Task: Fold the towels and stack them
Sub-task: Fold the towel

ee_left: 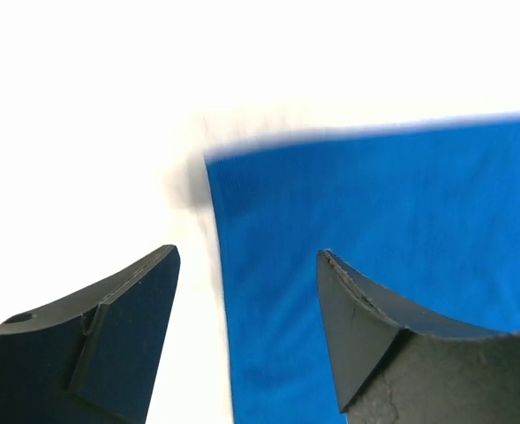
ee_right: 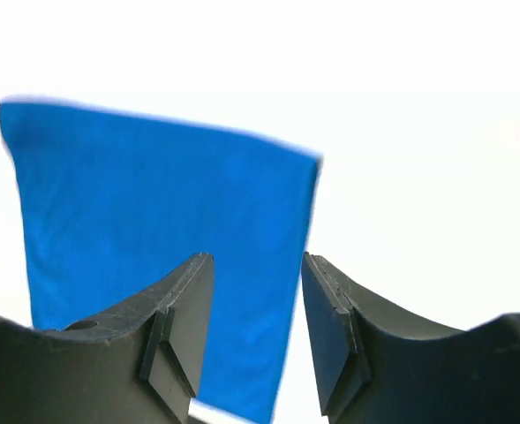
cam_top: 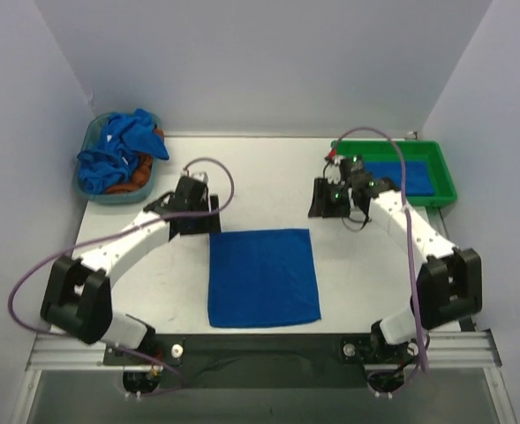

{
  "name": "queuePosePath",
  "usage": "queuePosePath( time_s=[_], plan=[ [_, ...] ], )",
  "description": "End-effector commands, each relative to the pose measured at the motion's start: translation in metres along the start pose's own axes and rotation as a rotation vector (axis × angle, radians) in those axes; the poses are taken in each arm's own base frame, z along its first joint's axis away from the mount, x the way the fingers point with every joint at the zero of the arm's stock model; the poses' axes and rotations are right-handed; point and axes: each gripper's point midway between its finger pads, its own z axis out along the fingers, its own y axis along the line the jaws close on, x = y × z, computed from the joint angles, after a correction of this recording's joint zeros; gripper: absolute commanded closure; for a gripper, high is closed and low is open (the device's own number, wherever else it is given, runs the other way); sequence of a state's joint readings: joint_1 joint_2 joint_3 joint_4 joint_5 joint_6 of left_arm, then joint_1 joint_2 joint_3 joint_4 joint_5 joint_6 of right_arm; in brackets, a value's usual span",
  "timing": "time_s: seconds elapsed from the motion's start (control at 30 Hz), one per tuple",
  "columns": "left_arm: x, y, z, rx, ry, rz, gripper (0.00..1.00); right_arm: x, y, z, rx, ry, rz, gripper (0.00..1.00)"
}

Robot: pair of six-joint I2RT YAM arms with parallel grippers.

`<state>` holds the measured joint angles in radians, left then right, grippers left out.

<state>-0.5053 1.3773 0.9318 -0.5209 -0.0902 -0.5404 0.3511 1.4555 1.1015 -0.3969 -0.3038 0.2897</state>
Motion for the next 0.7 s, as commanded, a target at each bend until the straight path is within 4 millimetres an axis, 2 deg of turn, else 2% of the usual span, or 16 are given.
queuePosePath(
  time_s=[0.0, 0.03, 0.07, 0.2, 0.33, 0.5, 0.67],
  plan=[
    [-0.056, -0.006, 0.014, 0.024, -0.069, 0.114, 0.26, -0.015, -0.017, 0.01, -0.03, 0.051, -0.09, 0.55],
    [-0.054, -0.001, 0.031, 0.014, -0.028, 0.123, 0.26, -0.015, -0.02, 0.019, -0.06, 0.08, -0.07, 0.55],
    [-0.055, -0.006, 0.036, 0.038, -0.009, 0.132, 0.26, -0.023, -0.019, 0.02, -0.08, 0.072, -0.079, 0.55],
    [-0.062, -0.019, 0.059, 0.074, 0.059, 0.185, 0.25, -0.027, -0.023, 0.036, -0.125, 0.106, -0.115, 0.54],
    [-0.052, -0.008, 0.08, 0.03, 0.14, 0.241, 0.26, -0.023, -0.024, 0.054, -0.174, 0.159, -0.115, 0.53],
    [-0.037, 0.005, 0.089, 0.007, 0.193, 0.259, 0.3, -0.015, -0.025, 0.072, -0.197, 0.212, -0.093, 0.53],
    [-0.025, 0.013, 0.092, -0.014, 0.234, 0.284, 0.31, -0.004, -0.035, 0.089, -0.176, 0.268, -0.095, 0.54]
  ],
)
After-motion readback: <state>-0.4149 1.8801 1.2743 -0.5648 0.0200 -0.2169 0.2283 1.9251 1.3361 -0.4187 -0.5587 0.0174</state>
